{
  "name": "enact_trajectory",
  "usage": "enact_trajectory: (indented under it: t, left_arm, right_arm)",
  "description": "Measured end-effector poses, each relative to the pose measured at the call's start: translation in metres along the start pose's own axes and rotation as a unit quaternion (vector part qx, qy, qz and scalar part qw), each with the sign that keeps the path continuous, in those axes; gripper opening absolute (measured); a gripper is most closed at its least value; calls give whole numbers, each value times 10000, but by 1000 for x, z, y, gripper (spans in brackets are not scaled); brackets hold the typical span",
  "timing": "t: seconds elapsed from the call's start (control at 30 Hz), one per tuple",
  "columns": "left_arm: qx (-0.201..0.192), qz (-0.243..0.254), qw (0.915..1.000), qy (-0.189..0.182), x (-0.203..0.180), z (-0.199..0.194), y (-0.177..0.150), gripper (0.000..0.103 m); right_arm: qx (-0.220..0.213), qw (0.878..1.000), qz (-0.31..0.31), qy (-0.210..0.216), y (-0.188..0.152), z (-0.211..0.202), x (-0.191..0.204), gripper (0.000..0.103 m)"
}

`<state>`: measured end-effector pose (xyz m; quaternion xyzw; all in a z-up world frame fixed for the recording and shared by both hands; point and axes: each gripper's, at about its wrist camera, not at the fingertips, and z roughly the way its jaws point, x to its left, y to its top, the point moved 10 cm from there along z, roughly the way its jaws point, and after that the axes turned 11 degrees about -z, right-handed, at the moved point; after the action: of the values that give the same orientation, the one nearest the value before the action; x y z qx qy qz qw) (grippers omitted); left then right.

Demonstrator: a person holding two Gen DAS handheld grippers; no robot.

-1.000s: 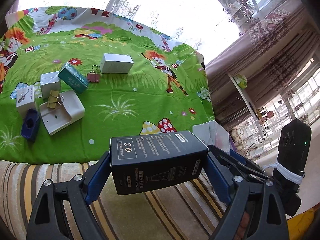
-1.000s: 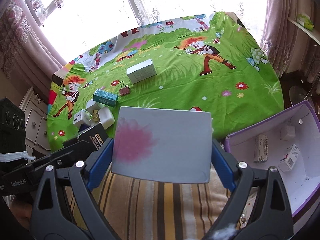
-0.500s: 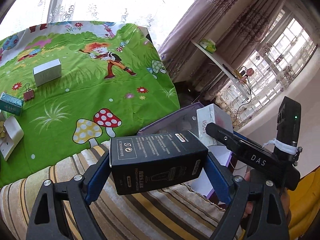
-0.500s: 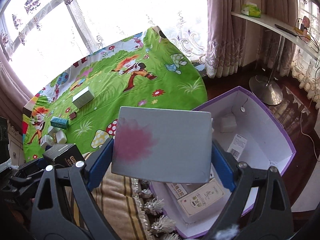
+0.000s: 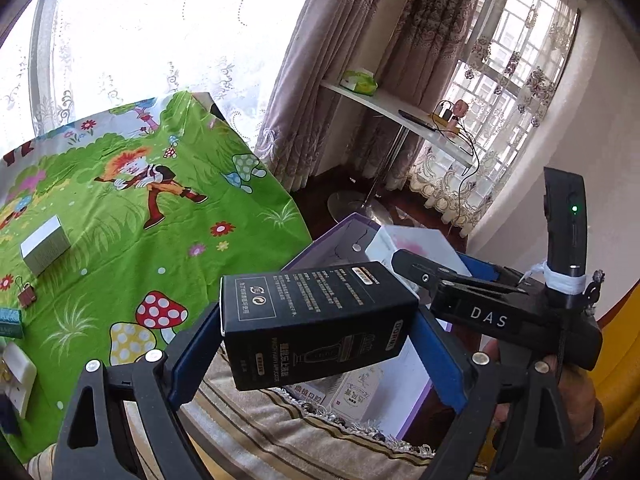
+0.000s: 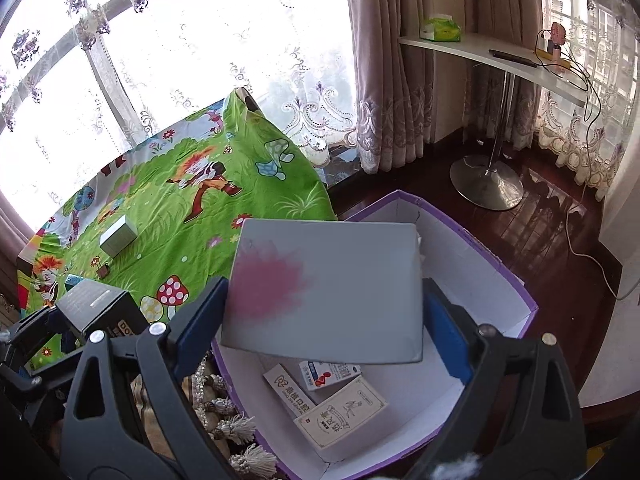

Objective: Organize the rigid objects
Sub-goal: 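Carry both boxes over the purple storage box and open both grippers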

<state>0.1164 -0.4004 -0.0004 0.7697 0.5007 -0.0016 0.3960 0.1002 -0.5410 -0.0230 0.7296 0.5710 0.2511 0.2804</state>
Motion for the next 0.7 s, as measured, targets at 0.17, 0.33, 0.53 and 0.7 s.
enact_trajectory:
  t: [0.17, 0.33, 0.53, 0.7]
  left_arm:
    - [-423, 263, 9985, 210, -5, -3, 14, 95]
    - [-626, 860, 9940, 250, -16, -5, 15, 95]
    - [-844, 723, 9937, 143, -7, -22, 25, 95]
    - [-1016, 533, 9933, -162, 3, -41, 32, 95]
  right_arm:
    - [-185, 9997, 5, -163, 6, -5, -8, 100]
    - [-327, 9986, 16, -422, 13, -10, -15, 100]
    - [-841, 9942, -166, -646, 27, -27, -13, 102]
    - [-916, 9938, -303, -546, 34, -30, -1, 102]
